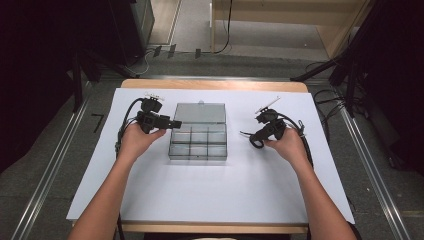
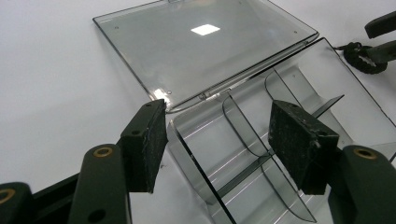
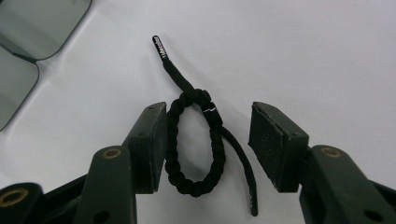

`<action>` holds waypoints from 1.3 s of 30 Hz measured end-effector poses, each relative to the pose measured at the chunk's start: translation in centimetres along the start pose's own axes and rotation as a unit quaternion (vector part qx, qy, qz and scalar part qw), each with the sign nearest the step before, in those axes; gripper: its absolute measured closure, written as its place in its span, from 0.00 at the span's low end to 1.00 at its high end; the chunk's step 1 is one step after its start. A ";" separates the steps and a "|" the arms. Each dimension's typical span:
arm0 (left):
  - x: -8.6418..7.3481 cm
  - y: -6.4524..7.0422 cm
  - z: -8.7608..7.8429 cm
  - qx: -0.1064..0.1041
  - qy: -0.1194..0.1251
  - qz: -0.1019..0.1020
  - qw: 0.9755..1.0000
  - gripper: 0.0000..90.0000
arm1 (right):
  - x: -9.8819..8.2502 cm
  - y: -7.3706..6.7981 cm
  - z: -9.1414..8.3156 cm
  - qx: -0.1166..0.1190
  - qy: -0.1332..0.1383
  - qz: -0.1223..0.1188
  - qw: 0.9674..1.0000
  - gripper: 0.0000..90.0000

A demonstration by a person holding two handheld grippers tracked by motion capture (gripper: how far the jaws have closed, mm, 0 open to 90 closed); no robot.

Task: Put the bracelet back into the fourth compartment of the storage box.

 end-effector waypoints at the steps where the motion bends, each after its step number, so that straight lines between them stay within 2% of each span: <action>1: 0.0 0.0 0.0 0.000 0.000 0.000 1.000 0.42 | -0.1 -0.1 0.1 0.000 -0.003 -0.001 1.000 0.54; 12: -0.1 -0.1 0.1 0.001 -0.003 0.000 1.000 0.42 | -0.4 -0.6 1.1 0.004 -0.019 -0.010 1.000 0.54; 15: -0.1 -0.2 0.1 0.003 -0.003 0.000 1.000 0.42 | -0.4 -0.6 1.3 0.006 -0.022 -0.006 1.000 0.54; 23: -0.2 -0.3 0.2 0.003 -0.006 0.000 1.000 0.42 | -0.4 -0.6 1.4 0.002 -0.018 -0.007 1.000 0.58; 28: -0.3 -0.3 0.2 0.003 -0.007 0.000 1.000 0.42 | -0.4 -0.6 1.4 0.000 -0.018 -0.006 1.000 0.62; 37: -0.3 -0.5 0.2 0.006 -0.006 -0.003 1.000 0.42 | -0.4 -0.7 1.3 0.003 -0.023 0.003 1.000 0.83; 39: -0.3 -0.6 0.1 0.005 -0.005 -0.002 1.000 0.42 | -0.4 -0.7 1.3 0.004 -0.024 0.002 1.000 0.84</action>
Point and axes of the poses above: each handheld gripper's, and its own axes: z roughly forward along the jaws, x roughly out of its top, y roughly to its right, the point moved 9 cm from there along z, roughly forward along the jaws, and after that the axes turned 9 degrees about -x, right-handed, at the moved point
